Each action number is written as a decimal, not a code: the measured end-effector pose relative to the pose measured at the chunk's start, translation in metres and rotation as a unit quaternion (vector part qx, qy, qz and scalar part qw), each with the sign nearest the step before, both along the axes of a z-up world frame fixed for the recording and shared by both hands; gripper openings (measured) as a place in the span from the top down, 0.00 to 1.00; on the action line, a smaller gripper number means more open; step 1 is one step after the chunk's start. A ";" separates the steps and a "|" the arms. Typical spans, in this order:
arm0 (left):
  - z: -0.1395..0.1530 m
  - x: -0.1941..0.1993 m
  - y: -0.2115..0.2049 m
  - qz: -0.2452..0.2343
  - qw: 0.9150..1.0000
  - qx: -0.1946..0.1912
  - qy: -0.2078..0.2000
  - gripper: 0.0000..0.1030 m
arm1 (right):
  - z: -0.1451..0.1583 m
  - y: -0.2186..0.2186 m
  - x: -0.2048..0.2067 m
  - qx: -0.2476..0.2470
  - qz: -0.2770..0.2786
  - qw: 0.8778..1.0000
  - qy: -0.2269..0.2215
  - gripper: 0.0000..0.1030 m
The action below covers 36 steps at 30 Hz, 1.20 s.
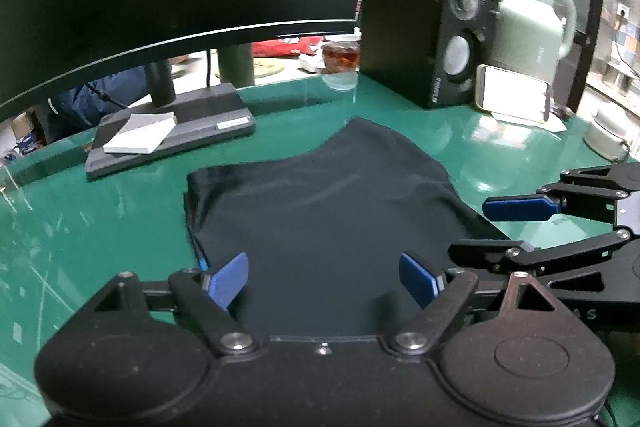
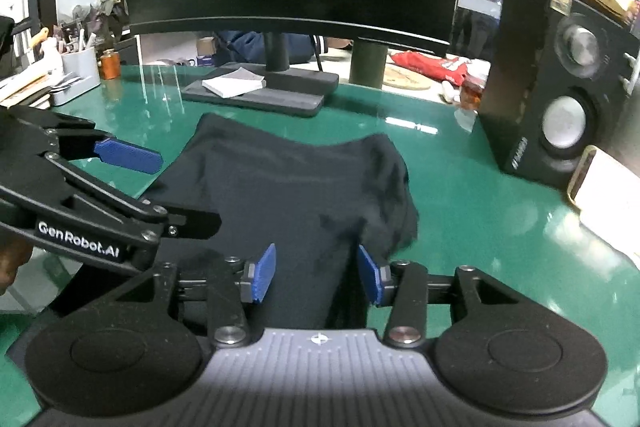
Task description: Fold clothes
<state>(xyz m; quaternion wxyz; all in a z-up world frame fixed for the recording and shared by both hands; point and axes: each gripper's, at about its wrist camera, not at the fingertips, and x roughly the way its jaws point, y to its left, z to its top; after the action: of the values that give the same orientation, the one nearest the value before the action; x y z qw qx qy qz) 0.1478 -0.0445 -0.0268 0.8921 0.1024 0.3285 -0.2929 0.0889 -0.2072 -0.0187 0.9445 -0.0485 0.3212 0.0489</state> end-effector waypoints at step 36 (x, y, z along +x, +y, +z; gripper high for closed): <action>-0.020 -0.055 0.014 0.013 0.999 0.026 0.029 0.15 | -0.017 0.011 -0.072 0.030 -0.012 0.999 0.010 0.50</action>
<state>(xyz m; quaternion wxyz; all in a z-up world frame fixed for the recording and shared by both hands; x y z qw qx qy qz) 0.0931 -0.0303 -0.0464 0.8828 0.1130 0.3634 -0.2754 0.0169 -0.1967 -0.0356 0.9429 -0.0154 0.3293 0.0473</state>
